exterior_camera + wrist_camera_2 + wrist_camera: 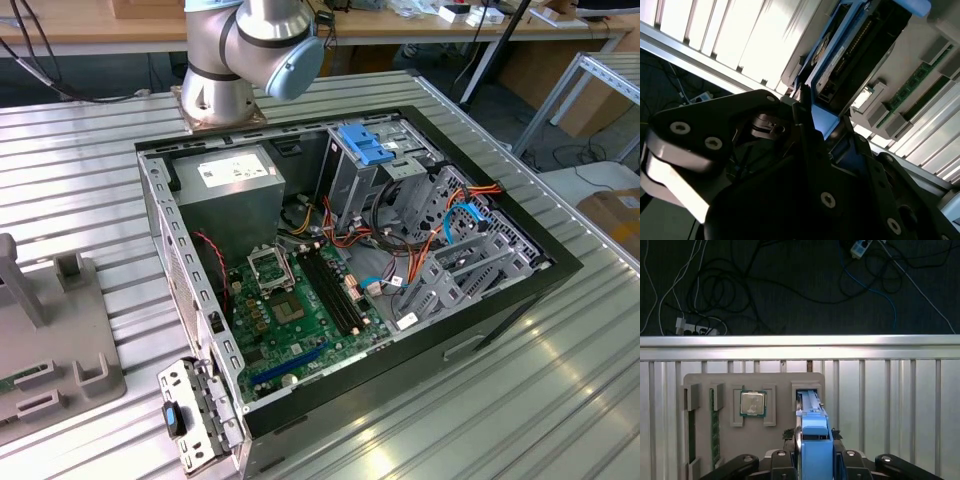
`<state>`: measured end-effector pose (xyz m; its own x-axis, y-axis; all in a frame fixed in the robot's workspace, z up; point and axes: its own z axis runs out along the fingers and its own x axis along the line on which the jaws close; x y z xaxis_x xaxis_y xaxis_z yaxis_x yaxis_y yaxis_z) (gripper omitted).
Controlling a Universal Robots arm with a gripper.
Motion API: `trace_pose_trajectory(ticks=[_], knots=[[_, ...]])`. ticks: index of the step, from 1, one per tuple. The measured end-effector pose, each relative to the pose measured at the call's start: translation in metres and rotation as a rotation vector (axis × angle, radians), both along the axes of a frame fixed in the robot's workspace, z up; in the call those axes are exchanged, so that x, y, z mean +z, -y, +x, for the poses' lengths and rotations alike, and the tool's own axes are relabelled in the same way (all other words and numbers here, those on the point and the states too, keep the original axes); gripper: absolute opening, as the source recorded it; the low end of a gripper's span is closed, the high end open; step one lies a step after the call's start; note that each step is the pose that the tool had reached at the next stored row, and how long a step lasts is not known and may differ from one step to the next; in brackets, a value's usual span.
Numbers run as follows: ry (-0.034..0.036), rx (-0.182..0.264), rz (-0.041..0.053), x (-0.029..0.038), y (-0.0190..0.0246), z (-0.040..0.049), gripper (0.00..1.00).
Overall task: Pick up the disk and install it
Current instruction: 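Pick up the disk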
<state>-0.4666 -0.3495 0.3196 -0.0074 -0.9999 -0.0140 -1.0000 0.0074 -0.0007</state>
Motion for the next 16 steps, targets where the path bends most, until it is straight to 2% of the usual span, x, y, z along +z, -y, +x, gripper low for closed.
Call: trace_pose_trajectory(ticks=[6, 10, 14, 16], knots=[[-0.0006, 0.0, -0.0002, 0.0025, 0.0, 0.0, 0.37], [-0.0003, 0.0, 0.0002, 0.0159, 0.0, 0.0, 0.37], [-0.0001, 0.0, 0.0004, 0.0232, 0.0, 0.0, 0.37], [-0.0002, 0.0, 0.0003, 0.0234, 0.0, 0.0, 0.37]])
